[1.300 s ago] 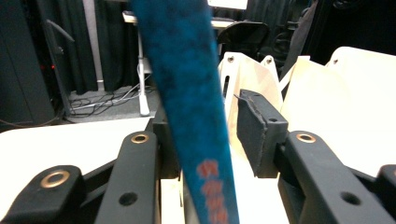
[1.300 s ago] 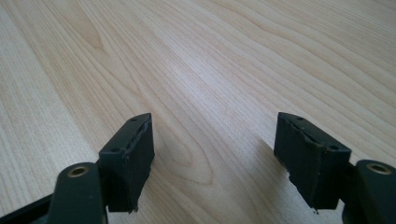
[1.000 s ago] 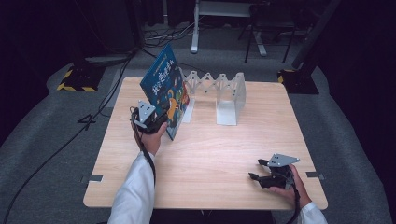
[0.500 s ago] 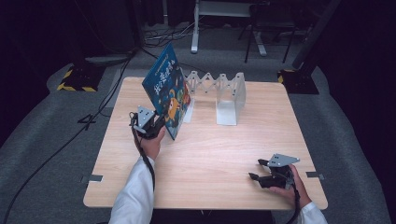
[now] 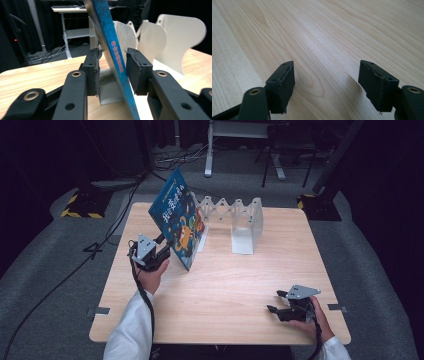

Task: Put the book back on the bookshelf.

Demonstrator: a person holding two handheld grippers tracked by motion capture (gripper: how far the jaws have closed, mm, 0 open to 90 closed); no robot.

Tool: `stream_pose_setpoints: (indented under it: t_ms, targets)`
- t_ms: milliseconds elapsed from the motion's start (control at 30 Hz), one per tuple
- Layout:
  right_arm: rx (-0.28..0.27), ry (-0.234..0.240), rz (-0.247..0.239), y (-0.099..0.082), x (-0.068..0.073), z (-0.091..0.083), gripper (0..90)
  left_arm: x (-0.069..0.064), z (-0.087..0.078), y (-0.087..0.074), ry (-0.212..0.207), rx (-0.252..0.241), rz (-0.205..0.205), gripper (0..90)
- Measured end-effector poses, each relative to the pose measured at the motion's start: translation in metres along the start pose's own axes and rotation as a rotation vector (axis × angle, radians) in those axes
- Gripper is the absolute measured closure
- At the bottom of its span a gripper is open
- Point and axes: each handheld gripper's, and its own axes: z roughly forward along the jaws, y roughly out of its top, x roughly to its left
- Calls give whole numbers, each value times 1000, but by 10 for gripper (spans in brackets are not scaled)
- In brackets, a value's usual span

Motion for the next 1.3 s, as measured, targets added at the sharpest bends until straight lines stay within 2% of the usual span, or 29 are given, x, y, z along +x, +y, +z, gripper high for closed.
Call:
stream_pose_setpoints:
  t_ms: [67,133,200,233,333,433,500,667,733,800,833,867,900,967,1067,1300]
  targets:
    - [-2,-3,2,1,0,-1,299,1,-2,0,-5,7,8,622]
    - [-6,-10,2,2,-1,-3,299,2,-6,0,-37,21,17,599]
    - [-13,-14,8,4,-1,-5,300,0,-10,1,-59,56,58,588]
    - [-13,-14,8,4,-1,-5,300,0,-10,1,-59,56,58,576]
    - [-18,-31,10,9,-3,-10,302,-1,-13,3,-69,82,96,549]
    - [-30,-32,19,11,-4,-13,302,-1,-18,5,-79,94,96,532]
    - [-30,-51,21,14,-5,-16,302,-1,-22,6,-93,107,104,512]
    - [-31,-69,31,17,-8,-24,300,-7,-29,8,-99,154,153,433]
    - [-34,-76,31,18,-9,-27,298,-8,-33,10,-131,180,178,401]
    - [-34,-84,32,19,-9,-30,295,-10,-36,10,-134,202,219,393]
    - [-33,-85,37,19,-10,-31,294,-10,-37,9,-144,215,226,389]
    - [-29,-95,36,19,-10,-33,291,-9,-40,7,-158,242,226,367]
    - [-29,-95,36,19,-10,-33,291,-9,-40,7,-158,242,226,353]
    - [-23,-107,40,18,-12,-37,277,-8,-42,3,-151,273,241,319]
    - [-22,-114,48,17,-13,-40,268,-6,-49,-3,-162,307,253,282]
    - [-18,-135,48,14,-15,-46,258,-7,-59,-13,-166,360,280,238]
